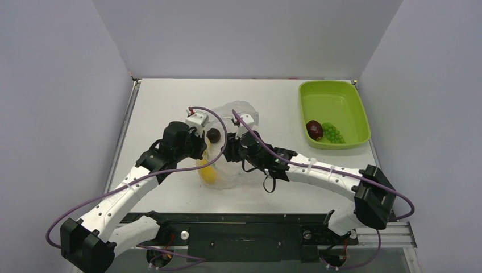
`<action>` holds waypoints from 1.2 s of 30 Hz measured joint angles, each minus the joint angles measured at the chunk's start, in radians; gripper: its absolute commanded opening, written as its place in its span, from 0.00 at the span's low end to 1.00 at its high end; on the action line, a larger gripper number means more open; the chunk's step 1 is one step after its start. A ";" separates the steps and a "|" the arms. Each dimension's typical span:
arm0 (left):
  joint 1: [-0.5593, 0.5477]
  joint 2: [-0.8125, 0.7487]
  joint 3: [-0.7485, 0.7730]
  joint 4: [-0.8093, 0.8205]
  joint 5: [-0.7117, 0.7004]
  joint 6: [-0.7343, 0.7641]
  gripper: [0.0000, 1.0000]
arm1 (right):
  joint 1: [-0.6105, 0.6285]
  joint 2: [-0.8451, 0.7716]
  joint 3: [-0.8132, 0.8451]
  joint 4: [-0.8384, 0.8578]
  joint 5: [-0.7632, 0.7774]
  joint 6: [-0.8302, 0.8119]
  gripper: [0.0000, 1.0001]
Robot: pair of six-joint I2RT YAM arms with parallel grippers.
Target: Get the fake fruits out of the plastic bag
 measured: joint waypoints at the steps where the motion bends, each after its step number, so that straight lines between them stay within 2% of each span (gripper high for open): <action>1: 0.000 -0.003 0.000 0.003 0.007 0.001 0.00 | 0.000 0.027 0.020 0.002 0.003 0.004 0.37; 9: -0.013 -0.020 -0.004 0.015 0.048 0.004 0.00 | -0.005 0.222 0.153 0.029 -0.002 0.057 0.37; 18: -0.017 -0.032 -0.013 0.022 0.049 0.004 0.00 | -0.040 0.397 0.164 0.124 -0.110 0.142 0.40; 28: -0.017 -0.006 -0.013 0.021 0.041 0.004 0.00 | -0.044 0.448 0.128 0.243 -0.225 0.226 0.40; 30: -0.017 -0.006 -0.013 0.021 0.041 0.004 0.10 | -0.044 0.447 0.102 0.266 -0.238 0.238 0.40; 33: -0.017 -0.006 -0.013 0.021 0.042 0.008 0.29 | -0.050 0.447 0.067 0.272 -0.249 0.248 0.41; 36: -0.017 -0.006 -0.013 0.021 0.039 0.010 0.36 | -0.061 0.447 0.045 0.277 -0.257 0.260 0.41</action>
